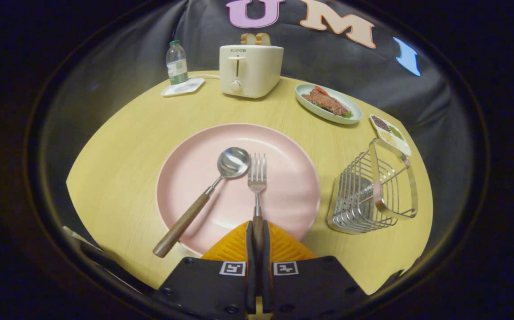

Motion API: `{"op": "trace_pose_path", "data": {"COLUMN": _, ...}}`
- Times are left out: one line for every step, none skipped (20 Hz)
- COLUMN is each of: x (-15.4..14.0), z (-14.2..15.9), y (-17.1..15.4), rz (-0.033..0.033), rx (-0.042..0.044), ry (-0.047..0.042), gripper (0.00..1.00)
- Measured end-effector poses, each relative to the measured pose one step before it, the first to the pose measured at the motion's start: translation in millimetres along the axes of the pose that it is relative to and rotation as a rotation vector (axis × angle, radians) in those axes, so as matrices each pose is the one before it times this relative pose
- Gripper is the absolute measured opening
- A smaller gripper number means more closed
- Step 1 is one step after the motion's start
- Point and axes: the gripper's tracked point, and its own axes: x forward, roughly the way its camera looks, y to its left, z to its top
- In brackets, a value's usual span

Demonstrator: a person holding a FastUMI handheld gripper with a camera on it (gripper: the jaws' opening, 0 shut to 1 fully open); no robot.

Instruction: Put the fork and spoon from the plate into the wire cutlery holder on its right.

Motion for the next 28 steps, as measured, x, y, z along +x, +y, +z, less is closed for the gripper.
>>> {"op": "trace_pose_path", "data": {"x": -3.24, "z": -0.24, "y": -0.08, "rz": 0.01252, "rx": -0.00498, "ry": 0.01708, "gripper": 0.09}}
{"op": "trace_pose_path", "data": {"x": -4.36, "z": 0.2, "y": -1.65, "rz": 0.00979, "rx": -0.00812, "ry": 0.01114, "gripper": 0.09}}
{"op": "trace_pose_path", "data": {"x": -4.64, "z": 1.89, "y": -3.57, "rz": 0.0037, "rx": -0.01005, "ry": 0.00191, "gripper": 0.09}}
{"op": "trace_pose_path", "data": {"x": -4.18, "z": 1.14, "y": -2.94, "rz": 0.00426, "rx": -0.00955, "ry": 0.00202, "gripper": 0.09}}
{"op": "trace_pose_path", "data": {"x": -4.48, "z": 2.36, "y": -2.58, "rz": 0.00441, "rx": -0.01037, "ry": 0.00076, "gripper": 0.09}}
{"op": "trace_pose_path", "data": {"x": -3.66, "z": 1.33, "y": -2.33, "rz": 0.00787, "rx": -0.00922, "ry": -0.00174, "gripper": 0.09}}
{"op": "trace_pose_path", "data": {"x": -3.58, "z": 2.87, "y": -0.24, "rz": 0.01471, "rx": -0.00695, "ry": -0.00454, "gripper": 0.09}}
{"op": "trace_pose_path", "data": {"x": -3.0, "z": -0.09, "y": -1.97, "rz": 0.00476, "rx": -0.00633, "ry": 0.00022, "gripper": 0.09}}
{"op": "trace_pose_path", "data": {"x": -4.14, "z": 0.35, "y": -4.78, "rz": 0.00048, "rx": -0.01405, "ry": 0.00648, "gripper": 0.09}}
{"op": "trace_pose_path", "data": {"x": -2.92, "z": -0.3, "y": -4.41, "rz": -0.00108, "rx": -0.01344, "ry": 0.00573, "gripper": 0.09}}
{"op": "trace_pose_path", "data": {"x": -4.11, "z": 0.67, "y": -5.31, "rz": -0.00047, "rx": -0.01417, "ry": 0.00519, "gripper": 0.09}}
{"op": "trace_pose_path", "data": {"x": -5.08, "z": -0.13, "y": -5.09, "rz": 0.00041, "rx": -0.01212, "ry": 0.00532, "gripper": 0.09}}
{"op": "trace_pose_path", "data": {"x": -5.0, "z": 1.88, "y": -5.19, "rz": 0.00201, "rx": -0.00912, "ry": 0.00417, "gripper": 0.09}}
{"op": "trace_pose_path", "data": {"x": -4.33, "z": 1.89, "y": -5.08, "rz": 0.00368, "rx": -0.00826, "ry": -0.00181, "gripper": 0.09}}
{"op": "trace_pose_path", "data": {"x": -5.39, "z": 2.94, "y": -5.15, "rz": 0.00636, "rx": -0.00276, "ry": -0.00125, "gripper": 0.09}}
{"op": "trace_pose_path", "data": {"x": -5.48, "z": 2.13, "y": -4.16, "rz": 0.00655, "rx": 0.00107, "ry": -0.00136, "gripper": 0.09}}
{"op": "trace_pose_path", "data": {"x": -4.22, "z": 2.95, "y": -5.96, "rz": 0.00322, "rx": 0.00228, "ry": -0.00061, "gripper": 0.09}}
{"op": "trace_pose_path", "data": {"x": -3.83, "z": 0.73, "y": -7.54, "rz": -0.00007, "rx": 0.00065, "ry": 0.00049, "gripper": 0.09}}
{"op": "trace_pose_path", "data": {"x": -5.19, "z": 2.09, "y": -8.44, "rz": -0.0056, "rx": -0.00028, "ry": 0.00144, "gripper": 0.09}}
{"op": "trace_pose_path", "data": {"x": -4.05, "z": 0.7, "y": -7.22, "rz": -0.00365, "rx": -0.0039, "ry": 0.00073, "gripper": 0.09}}
{"op": "trace_pose_path", "data": {"x": -4.23, "z": 1.11, "y": -7.01, "rz": -0.00513, "rx": -0.0036, "ry": -0.00031, "gripper": 0.09}}
{"op": "trace_pose_path", "data": {"x": -3.96, "z": 1.84, "y": -5.16, "rz": 0.00199, "rx": 0.0, "ry": -0.00619, "gripper": 0.09}}
{"op": "trace_pose_path", "data": {"x": -3.82, "z": 3.27, "y": -2.2, "rz": 0.01246, "rx": 0.00384, "ry": -0.00226, "gripper": 0.09}}
{"op": "trace_pose_path", "data": {"x": -2.24, "z": -0.03, "y": -3.49, "rz": 0.00931, "rx": 0.00384, "ry": 0.00442, "gripper": 0.09}}
{"op": "trace_pose_path", "data": {"x": -2.75, "z": 0.2, "y": -7.3, "rz": -0.0015, "rx": -0.00541, "ry": 0.00549, "gripper": 0.09}}
{"op": "trace_pose_path", "data": {"x": -3.93, "z": -1.45, "y": -8.11, "rz": -0.0071, "rx": -0.01262, "ry": 0.00966, "gripper": 0.08}}
{"op": "trace_pose_path", "data": {"x": -3.62, "z": -2.51, "y": -7.14, "rz": -0.00696, "rx": -0.01878, "ry": 0.01322, "gripper": 0.09}}
{"op": "trace_pose_path", "data": {"x": -2.95, "z": -1.21, "y": -6.78, "rz": -0.0079, "rx": -0.01751, "ry": 0.01066, "gripper": 0.09}}
